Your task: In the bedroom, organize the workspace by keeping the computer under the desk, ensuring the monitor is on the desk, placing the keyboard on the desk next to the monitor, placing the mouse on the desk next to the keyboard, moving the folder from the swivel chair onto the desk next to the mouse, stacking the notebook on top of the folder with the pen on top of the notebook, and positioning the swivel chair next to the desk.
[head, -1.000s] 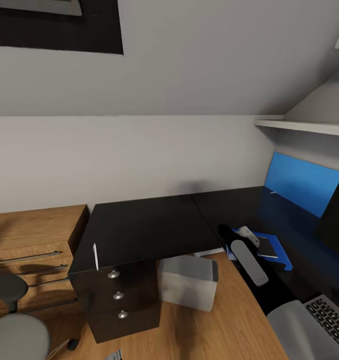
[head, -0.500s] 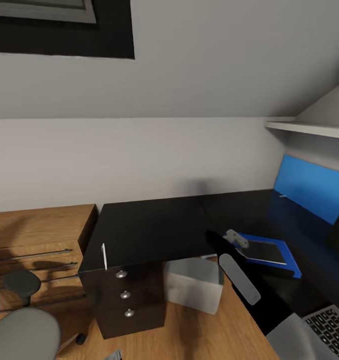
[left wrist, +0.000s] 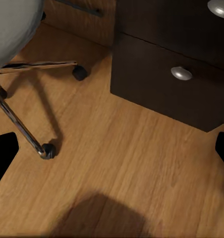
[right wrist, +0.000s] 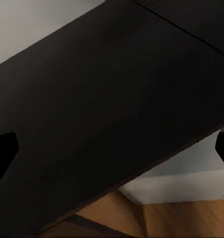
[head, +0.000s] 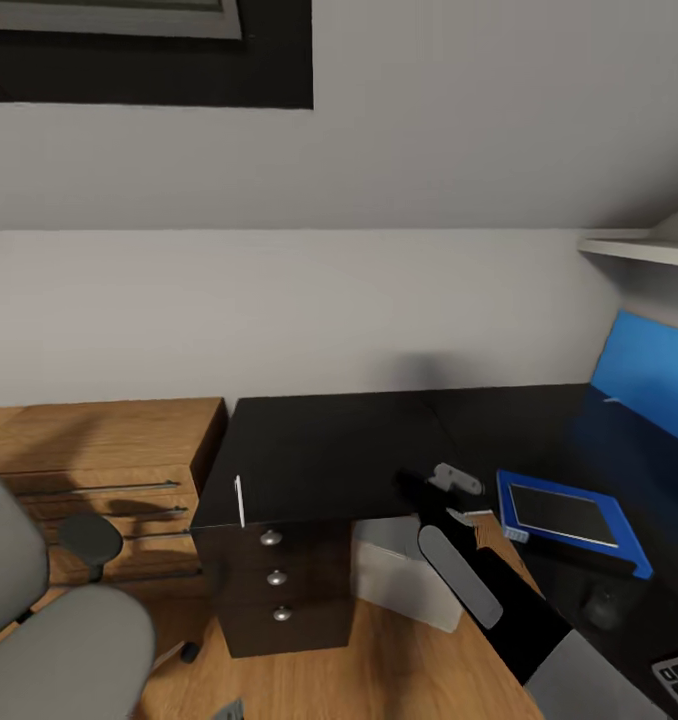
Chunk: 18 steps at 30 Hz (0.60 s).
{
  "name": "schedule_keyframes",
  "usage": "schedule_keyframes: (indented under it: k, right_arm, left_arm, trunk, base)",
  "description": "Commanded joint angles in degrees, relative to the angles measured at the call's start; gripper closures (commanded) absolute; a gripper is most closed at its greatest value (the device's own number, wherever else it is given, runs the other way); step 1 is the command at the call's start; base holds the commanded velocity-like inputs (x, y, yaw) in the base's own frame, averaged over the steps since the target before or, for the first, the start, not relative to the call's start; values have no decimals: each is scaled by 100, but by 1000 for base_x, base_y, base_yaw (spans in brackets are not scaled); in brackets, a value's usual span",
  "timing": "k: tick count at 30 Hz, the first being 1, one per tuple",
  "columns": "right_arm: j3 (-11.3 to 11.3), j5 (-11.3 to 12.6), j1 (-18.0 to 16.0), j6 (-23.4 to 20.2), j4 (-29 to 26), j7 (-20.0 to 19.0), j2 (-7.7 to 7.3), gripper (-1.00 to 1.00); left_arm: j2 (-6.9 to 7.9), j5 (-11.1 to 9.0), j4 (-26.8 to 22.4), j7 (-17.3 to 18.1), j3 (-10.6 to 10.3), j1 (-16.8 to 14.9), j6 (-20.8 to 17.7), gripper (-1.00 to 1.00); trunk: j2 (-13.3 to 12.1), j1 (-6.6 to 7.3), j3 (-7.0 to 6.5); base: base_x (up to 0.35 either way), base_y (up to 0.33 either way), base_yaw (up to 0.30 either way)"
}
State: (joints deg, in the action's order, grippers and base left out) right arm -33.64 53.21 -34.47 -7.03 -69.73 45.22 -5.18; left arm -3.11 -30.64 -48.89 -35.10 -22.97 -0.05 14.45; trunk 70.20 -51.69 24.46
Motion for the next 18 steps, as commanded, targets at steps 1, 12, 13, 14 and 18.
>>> schedule_keyframes:
  k: [1,12,13,14,18]
  right_arm:
    - [-102,-77,-6,-40,1,43,2,-100]
    - [-264,-637,-22,-352,521,15,191,-100]
    - [-265,-704,-23,-354,544,13,202,-100]
    - [-265,-774,-23,-355,566,12,213,-100]
    - [-265,-1119,-24,-359,637,11,262,-100]
  left_arm:
    - [0,-62,-6,-15,-20,-3,34,-100]
    - [409,-270,-3003,-178,303,-3,-3054,-100]
    - [409,-309,-3113,-184,366,-1,-3256,-100]
    - [405,-350,-3202,-189,427,0,-3454,-100]
    - [363,-489,-3473,-196,667,7,-4413,-100]
  trunk:
    - [4,0,12]
    - [4,0,88]
    - [4,0,95]
    - [4,0,102]
    - [4,0,131]
  base:
    - [0,0,196]
    - [0,0,188]
    - [0,0,182]
    - [0,0,182]
    - [0,0,181]
